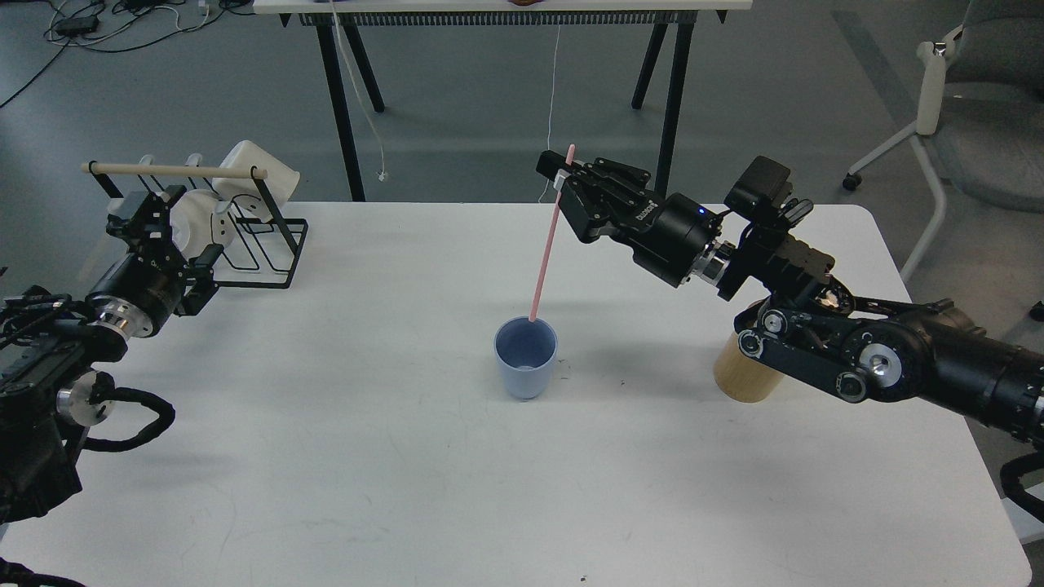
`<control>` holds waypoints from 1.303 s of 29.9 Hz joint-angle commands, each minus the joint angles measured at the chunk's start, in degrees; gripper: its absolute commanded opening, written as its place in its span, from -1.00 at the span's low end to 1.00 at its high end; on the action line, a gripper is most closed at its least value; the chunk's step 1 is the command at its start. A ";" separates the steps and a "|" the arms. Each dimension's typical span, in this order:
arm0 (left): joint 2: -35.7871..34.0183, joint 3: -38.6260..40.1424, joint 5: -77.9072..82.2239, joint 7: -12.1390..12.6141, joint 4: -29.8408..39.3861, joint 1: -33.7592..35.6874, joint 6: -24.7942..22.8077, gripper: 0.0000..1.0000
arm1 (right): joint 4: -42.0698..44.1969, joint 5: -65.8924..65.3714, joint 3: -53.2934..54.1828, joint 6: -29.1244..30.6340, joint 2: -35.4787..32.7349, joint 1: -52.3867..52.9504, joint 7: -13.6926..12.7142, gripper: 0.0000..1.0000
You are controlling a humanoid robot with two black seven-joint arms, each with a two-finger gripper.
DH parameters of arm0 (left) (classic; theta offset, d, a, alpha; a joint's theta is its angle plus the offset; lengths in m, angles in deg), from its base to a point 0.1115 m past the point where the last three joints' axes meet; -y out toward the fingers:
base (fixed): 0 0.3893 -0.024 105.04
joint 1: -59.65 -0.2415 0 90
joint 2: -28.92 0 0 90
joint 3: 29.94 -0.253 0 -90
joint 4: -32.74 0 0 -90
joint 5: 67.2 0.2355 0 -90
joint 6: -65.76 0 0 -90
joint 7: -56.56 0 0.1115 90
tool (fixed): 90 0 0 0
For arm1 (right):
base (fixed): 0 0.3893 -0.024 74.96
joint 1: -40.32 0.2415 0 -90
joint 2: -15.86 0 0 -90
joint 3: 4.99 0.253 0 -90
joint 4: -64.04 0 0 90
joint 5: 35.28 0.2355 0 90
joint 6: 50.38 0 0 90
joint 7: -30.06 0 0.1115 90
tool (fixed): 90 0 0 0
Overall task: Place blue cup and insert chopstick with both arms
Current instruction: 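Carry the pink stick over the blue cup and lower it in, then open the right gripper to release the stick in the blue cup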
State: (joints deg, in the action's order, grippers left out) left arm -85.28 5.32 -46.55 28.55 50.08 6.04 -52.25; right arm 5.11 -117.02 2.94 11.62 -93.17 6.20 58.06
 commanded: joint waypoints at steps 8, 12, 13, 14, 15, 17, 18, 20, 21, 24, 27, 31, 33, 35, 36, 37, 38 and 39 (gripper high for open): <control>-0.32 -0.02 0.00 0.00 -0.02 -1.32 0.01 1.00 | 5.66 0.00 -0.37 0.00 6.28 -0.86 0.00 -1.00; -0.58 -0.02 0.00 0.00 -0.02 -1.94 0.01 1.00 | 7.59 -0.08 -1.16 0.00 6.89 -0.95 0.00 -1.00; -0.58 -0.02 0.00 0.00 0.07 -1.94 0.01 1.00 | 8.47 -0.08 -2.30 0.00 7.59 -0.86 0.00 -1.00; -0.67 0.07 0.00 0.00 -0.02 -1.94 0.01 1.00 | 9.52 -0.08 -3.26 0.00 8.55 -0.78 0.00 -1.00; -0.67 0.07 0.00 0.00 0.07 -1.94 0.01 1.00 | 10.49 -0.08 -3.80 0.00 9.26 -0.77 0.00 -1.00; -0.67 0.07 0.00 0.00 -0.02 -1.94 0.01 1.00 | 12.42 -0.08 -4.50 0.00 10.32 -0.95 0.00 -1.00; -0.67 0.07 0.00 0.00 -0.02 -1.94 0.01 1.00 | 12.78 -0.08 -4.51 0.00 10.76 -1.30 0.00 -1.00; -0.76 0.25 0.00 0.00 -0.02 -1.94 0.01 1.00 | 12.87 -0.08 -4.68 0.00 11.29 -2.18 0.00 -0.99; -0.76 0.42 0.00 0.00 0.07 -1.94 0.01 1.00 | 12.96 -0.08 -4.68 0.00 11.55 -2.27 0.00 -0.99; -0.76 0.51 0.00 0.00 0.07 -1.94 0.01 1.00 | 13.14 -0.08 -4.68 0.00 12.52 -2.71 0.00 -0.87; -0.76 0.60 0.00 0.00 0.07 -1.94 0.01 1.00 | 13.14 -0.08 -4.68 0.00 13.13 -3.06 0.00 -0.43; -0.76 0.60 0.00 0.00 0.07 -1.94 0.01 1.00 | 12.96 0.00 -4.51 0.00 13.84 -3.41 0.00 0.24; -0.67 0.60 0.00 0.00 0.07 -1.94 0.01 1.00 | 12.78 0.09 -4.42 0.00 13.84 -3.32 0.00 0.40; -0.67 0.60 0.00 0.00 0.07 -1.94 0.01 1.00 | 12.70 0.27 -4.42 0.00 13.84 -3.15 0.00 0.64; -0.67 0.60 0.00 0.00 0.07 -1.85 0.01 1.00 | 12.52 0.35 -4.42 0.00 13.84 -3.06 0.00 0.73; -0.67 0.60 0.00 0.00 0.07 -1.85 0.01 1.00 | 12.35 0.53 -4.24 0.00 13.84 -2.97 0.00 0.86; -0.67 0.68 0.00 0.00 0.07 -1.85 0.01 1.00 | 12.26 0.53 -3.98 0.00 13.84 -2.97 0.00 0.95; -0.58 0.69 0.00 0.00 0.07 -1.85 0.01 1.00 | 12.17 0.53 -3.80 0.00 13.84 -2.80 0.00 0.97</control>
State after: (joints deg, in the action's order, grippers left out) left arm -85.97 5.93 -46.55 28.55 50.15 4.11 -52.24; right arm 17.58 -116.62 -1.32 11.62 -79.33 3.09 58.06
